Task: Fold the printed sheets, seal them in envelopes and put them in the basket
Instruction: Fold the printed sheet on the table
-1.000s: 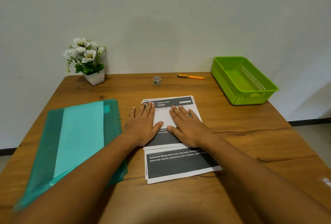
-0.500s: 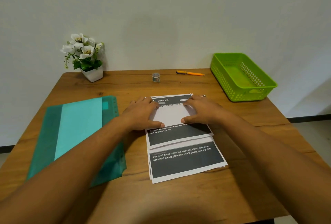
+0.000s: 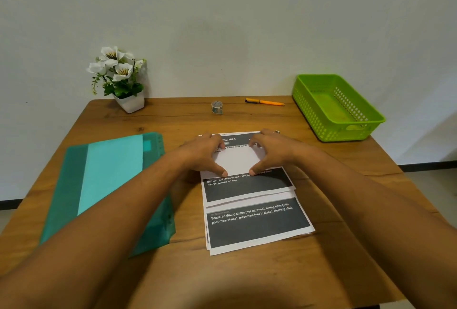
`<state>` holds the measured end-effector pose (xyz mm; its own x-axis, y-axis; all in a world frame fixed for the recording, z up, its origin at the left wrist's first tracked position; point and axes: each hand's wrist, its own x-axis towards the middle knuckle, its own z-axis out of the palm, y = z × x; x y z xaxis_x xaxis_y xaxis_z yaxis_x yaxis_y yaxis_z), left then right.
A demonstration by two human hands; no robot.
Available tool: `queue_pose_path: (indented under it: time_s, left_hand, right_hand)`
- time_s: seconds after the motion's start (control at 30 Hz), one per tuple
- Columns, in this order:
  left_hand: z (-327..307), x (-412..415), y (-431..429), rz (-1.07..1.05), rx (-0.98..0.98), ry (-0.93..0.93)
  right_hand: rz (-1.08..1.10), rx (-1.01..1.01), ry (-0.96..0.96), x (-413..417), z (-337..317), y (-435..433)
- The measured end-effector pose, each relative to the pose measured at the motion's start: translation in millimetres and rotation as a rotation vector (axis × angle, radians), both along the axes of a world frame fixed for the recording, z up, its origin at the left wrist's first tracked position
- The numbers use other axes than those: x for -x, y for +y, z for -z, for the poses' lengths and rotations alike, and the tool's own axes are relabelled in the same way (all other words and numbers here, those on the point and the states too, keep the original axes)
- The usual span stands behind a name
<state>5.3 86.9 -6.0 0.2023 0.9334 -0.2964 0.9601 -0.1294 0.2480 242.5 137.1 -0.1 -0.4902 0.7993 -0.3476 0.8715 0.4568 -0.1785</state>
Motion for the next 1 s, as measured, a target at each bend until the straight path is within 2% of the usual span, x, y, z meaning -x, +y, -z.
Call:
queue_pose_path:
  time_s: [0.23,0.43,0.73,0.9,1.0]
  left_hand:
    - [-4,-3,5,0.008,0.107,-0.075]
    - [-2,-5,3,0.030,0.043,-0.042]
    - [-1,-7,0,0.026,0.049,-0.107]
    - [4,-8,-3,0.036,-0.061,-0.009]
    - [2,-14,-10,0.050,-0.151,0.049]
  right_hand:
    - [-0.008,0.035,-0.023,5,-2,4]
    - [-0.021,0.022,0.003,8,1,4]
    - [-0.032,0.052,-0.001,12,-2,3]
    - [-0.075,-0.054,-0.035,15,-4,-2]
    - [-0.101,-0.118,0.021,21,-3,-8]
